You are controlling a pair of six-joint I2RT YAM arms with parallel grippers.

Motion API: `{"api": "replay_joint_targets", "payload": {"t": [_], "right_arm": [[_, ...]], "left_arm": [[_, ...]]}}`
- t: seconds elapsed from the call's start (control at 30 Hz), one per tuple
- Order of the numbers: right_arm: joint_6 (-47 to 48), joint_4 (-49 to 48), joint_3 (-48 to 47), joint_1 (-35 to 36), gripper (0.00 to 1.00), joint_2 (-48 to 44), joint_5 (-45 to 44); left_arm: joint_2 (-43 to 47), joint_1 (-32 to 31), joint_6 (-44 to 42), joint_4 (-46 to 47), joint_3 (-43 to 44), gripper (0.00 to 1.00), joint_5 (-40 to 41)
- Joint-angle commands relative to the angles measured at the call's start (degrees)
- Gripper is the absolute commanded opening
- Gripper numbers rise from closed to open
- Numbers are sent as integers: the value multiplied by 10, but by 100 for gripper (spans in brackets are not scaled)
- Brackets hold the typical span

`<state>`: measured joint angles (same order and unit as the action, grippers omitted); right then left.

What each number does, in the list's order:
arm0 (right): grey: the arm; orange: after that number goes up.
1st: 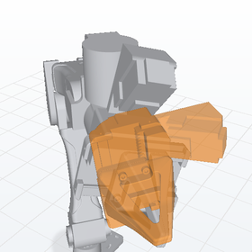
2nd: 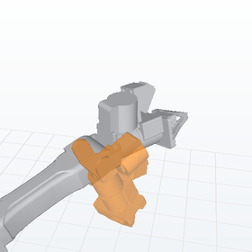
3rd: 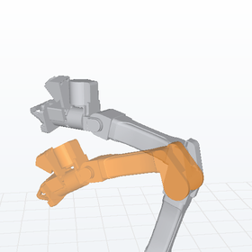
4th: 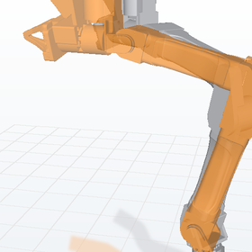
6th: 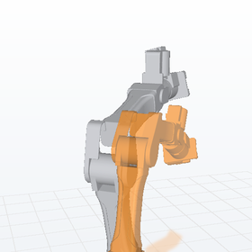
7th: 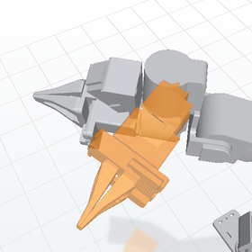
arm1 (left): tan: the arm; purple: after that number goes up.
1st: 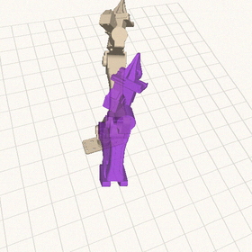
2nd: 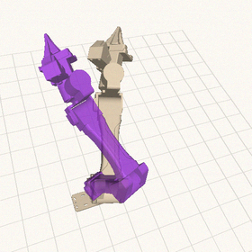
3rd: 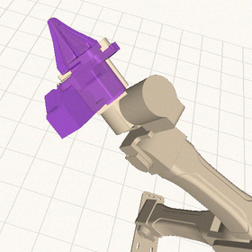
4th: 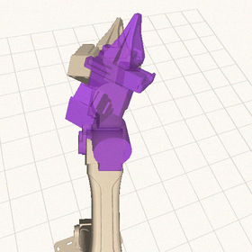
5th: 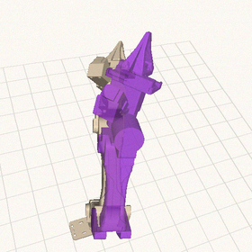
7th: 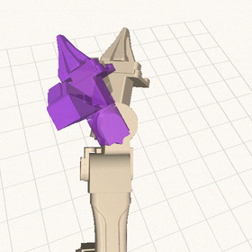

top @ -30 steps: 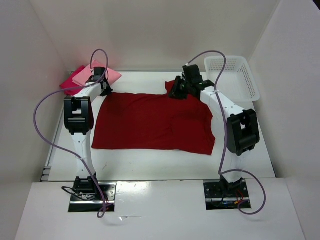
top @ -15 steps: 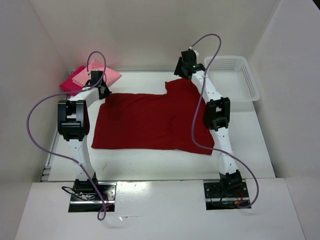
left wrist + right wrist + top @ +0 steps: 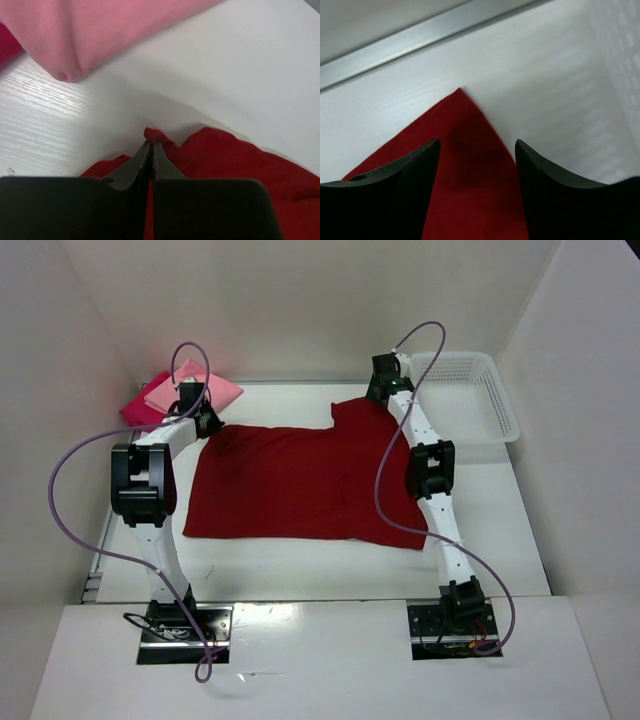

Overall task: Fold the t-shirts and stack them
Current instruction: Grap the side of the flattened tshirt furthest away from the robot with both arms

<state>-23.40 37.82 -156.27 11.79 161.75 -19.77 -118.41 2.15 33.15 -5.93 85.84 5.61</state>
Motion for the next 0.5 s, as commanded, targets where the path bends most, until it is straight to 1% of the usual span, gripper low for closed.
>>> {"api": "replay_joint_targets", "payload": {"t": [0.0,0.1,0.27,0.37,0.47], "right_arm": [[15,-37,-36,-12,67,-1,-32],[15,-50,-29,-26,67,-1,-2],[10,-61,-24,-26,67,22,51],[10,-71,-24,-26,67,22,66],[5,-79,-24,-26,61,22,99]], "left_arm": [[26,0,9,25,-11,5,-16],[26,0,9,25,-16,5,-17],[31,0,9,30,-16,5,-17],[31,0,9,30,-16,5,-17],[31,-5,14,30,-22,5,-17]]}}
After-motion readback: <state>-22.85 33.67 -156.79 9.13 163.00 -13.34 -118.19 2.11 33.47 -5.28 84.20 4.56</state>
